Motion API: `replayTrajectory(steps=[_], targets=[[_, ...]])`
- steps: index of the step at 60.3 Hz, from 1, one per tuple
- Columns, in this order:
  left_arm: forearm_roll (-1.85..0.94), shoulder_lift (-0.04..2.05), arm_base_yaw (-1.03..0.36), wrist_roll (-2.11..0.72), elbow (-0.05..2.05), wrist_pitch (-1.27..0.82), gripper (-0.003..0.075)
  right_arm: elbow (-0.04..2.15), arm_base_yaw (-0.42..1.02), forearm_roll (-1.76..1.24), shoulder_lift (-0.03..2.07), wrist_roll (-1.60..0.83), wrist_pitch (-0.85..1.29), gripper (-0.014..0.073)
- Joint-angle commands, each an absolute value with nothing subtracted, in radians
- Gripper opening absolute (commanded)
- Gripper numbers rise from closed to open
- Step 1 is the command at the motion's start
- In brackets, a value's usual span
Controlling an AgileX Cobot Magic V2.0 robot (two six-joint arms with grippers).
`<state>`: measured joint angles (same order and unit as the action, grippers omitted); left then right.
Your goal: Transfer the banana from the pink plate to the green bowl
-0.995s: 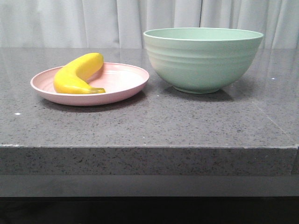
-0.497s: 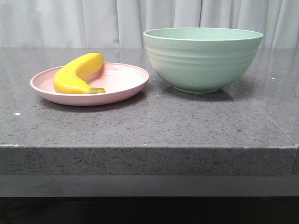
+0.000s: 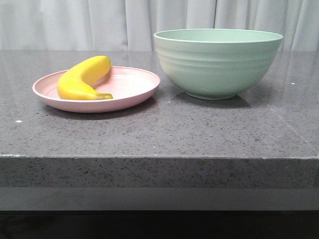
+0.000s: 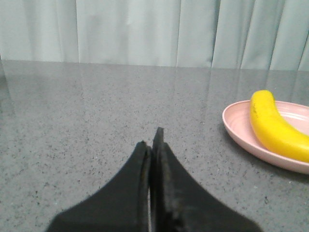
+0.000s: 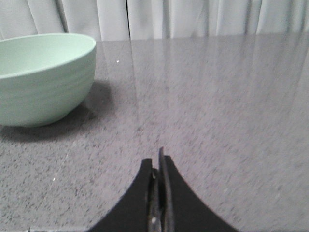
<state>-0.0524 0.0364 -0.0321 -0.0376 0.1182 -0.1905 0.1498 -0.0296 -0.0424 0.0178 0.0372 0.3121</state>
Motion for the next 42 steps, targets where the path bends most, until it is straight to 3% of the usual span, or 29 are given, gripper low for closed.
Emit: replayTrajectory(steps=[1, 18, 30, 35, 42], targets=[[-0.061, 0.135, -0.029, -0.036, 0.228, -0.160, -0.0020, 0.277, -0.037, 0.028, 0.104, 0.037, 0.293, -0.0068], [-0.061, 0.428, -0.029, -0.036, 0.472, -0.161, -0.0020, 0.516, -0.037, 0.030, 0.391, 0.037, 0.338, -0.0068], [-0.061, 0.487, -0.029, -0.036, 0.504, -0.145, 0.0000, 0.538, -0.037, 0.030, 0.432, 0.037, 0.323, -0.0064], [-0.061, 0.487, -0.029, -0.036, 0.504, -0.138, 0.0127, 0.538, -0.037, 0.030, 0.432, 0.037, 0.323, -0.0003], [-0.063, 0.487, -0.029, -0.036, 0.504, -0.140, 0.0465, 0.538, -0.037, 0.030, 0.432, 0.037, 0.317, 0.0220]])
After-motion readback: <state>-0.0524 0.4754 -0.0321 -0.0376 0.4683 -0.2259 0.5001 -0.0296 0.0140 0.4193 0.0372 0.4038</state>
